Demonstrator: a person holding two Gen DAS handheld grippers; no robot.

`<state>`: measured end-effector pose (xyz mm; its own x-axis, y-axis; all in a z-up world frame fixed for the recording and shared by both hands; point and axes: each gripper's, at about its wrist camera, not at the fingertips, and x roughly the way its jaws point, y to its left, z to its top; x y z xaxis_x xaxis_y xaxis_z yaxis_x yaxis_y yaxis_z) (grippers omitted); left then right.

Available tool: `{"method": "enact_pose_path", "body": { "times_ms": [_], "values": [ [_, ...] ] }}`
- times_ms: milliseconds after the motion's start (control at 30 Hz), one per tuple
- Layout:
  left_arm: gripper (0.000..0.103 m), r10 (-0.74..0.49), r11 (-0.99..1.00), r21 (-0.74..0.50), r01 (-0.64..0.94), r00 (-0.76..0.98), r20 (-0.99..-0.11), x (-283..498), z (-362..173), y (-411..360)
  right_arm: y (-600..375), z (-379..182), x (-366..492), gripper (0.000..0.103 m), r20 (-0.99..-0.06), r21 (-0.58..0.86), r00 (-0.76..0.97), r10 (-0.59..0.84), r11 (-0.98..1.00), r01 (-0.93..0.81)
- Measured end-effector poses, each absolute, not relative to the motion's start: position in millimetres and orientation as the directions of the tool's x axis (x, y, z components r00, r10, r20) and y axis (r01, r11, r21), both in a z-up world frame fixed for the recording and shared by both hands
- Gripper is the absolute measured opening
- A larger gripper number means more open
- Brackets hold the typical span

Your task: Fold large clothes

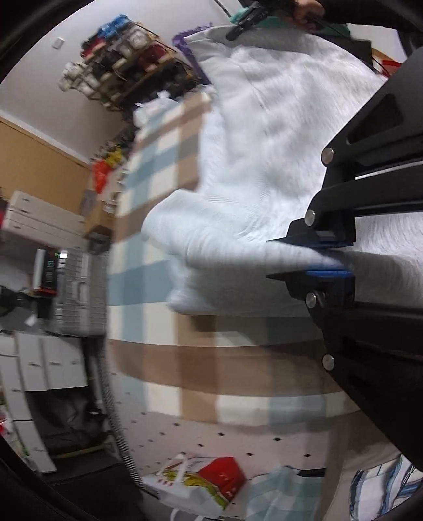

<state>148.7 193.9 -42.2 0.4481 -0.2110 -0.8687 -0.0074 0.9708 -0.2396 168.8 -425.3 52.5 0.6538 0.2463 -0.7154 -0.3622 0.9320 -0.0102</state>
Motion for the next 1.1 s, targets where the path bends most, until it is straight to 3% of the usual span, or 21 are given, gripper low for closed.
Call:
{"method": "enact_pose_path", "body": {
  "times_ms": [167, 267, 367, 467, 533, 567, 633, 667, 700, 767, 900, 1033, 1067, 1100],
  "values": [
    [0.005, -0.241, 0.947, -0.317, -0.057, 0.529, -0.814, 169.4, -43.4, 202.2, -421.6, 53.0, 187.5, 0.008, -0.69, -0.071, 0.71, 0.141, 0.963, -0.26],
    [0.005, -0.23, 0.932, -0.335, -0.139, 0.488, -0.842, 186.8, -79.1, 210.6, -422.2, 33.3, 204.2, 0.008, -0.709, -0.096, 0.702, 0.069, 0.977, -0.193],
    [0.005, -0.227, 0.92, -0.333, -0.207, 0.41, -0.883, 195.8, -120.9, 213.8, -409.6, -5.9, 225.4, 0.008, -0.786, -0.175, 0.618, -0.02, 0.966, -0.192],
    [0.012, -0.248, 0.903, -0.357, -0.238, 0.391, -0.886, 194.6, -138.5, 218.3, -404.2, -35.0, 233.3, 0.01, -0.834, -0.212, 0.548, -0.062, 0.953, -0.215],
    [0.024, -0.216, 0.914, -0.324, -0.245, 0.381, -0.899, 191.3, -128.7, 219.1, -401.6, -36.2, 232.4, 0.012, -0.855, -0.23, 0.514, -0.073, 0.941, -0.248],
    [0.039, -0.172, 0.923, -0.28, -0.265, 0.368, -0.914, 187.7, -120.3, 220.9, -401.6, -30.8, 228.4, 0.016, -0.849, -0.245, 0.521, -0.084, 0.937, -0.248],
    [0.045, -0.145, 0.929, -0.258, -0.264, 0.383, -0.912, 178.1, -102.7, 225.3, -404.2, -10.5, 214.3, 0.033, -0.836, -0.261, 0.541, -0.094, 0.935, -0.24],
    [0.054, -0.15, 0.93, -0.266, -0.254, 0.397, -0.905, 169.4, -94.0, 227.7, -405.4, -0.6, 205.6, 0.039, -0.834, -0.243, 0.547, -0.077, 0.94, -0.238],
    [0.073, -0.156, 0.93, -0.27, -0.251, 0.396, -0.905, 160.1, -90.5, 228.0, -406.6, 4.4, 199.6, 0.059, -0.835, -0.222, 0.547, -0.059, 0.946, -0.237],
    [0.085, -0.195, 0.93, -0.287, -0.231, 0.354, -0.915, 141.7, -98.8, 225.0, -415.2, 21.0, 170.8, 0.078, -0.83, -0.12, 0.557, 0.033, 0.964, -0.236],
    [0.085, -0.258, 0.943, -0.291, -0.164, 0.198, -0.946, 117.8, -134.0, 204.1, -431.3, 14.8, 122.7, 0.082, -0.857, 0.029, 0.493, 0.15, 0.969, -0.245],
    [0.083, -0.245, 0.956, -0.27, -0.111, 0.195, -0.95, 98.6, -142.0, 184.1, -446.3, -13.5, 76.1, 0.082, -0.873, 0.213, 0.396, 0.285, 0.953, -0.217],
    [0.07, -0.251, 0.955, -0.278, -0.107, 0.208, -0.945, 95.9, -140.9, 181.1, -449.4, -17.9, 70.6, 0.082, -0.871, 0.238, 0.389, 0.301, 0.95, -0.202],
    [0.048, -0.261, 0.952, -0.287, -0.104, 0.208, -0.943, 93.6, -140.6, 177.7, -451.9, -21.9, 66.1, 0.082, -0.867, 0.269, 0.38, 0.323, 0.944, -0.189]
  ]
}}
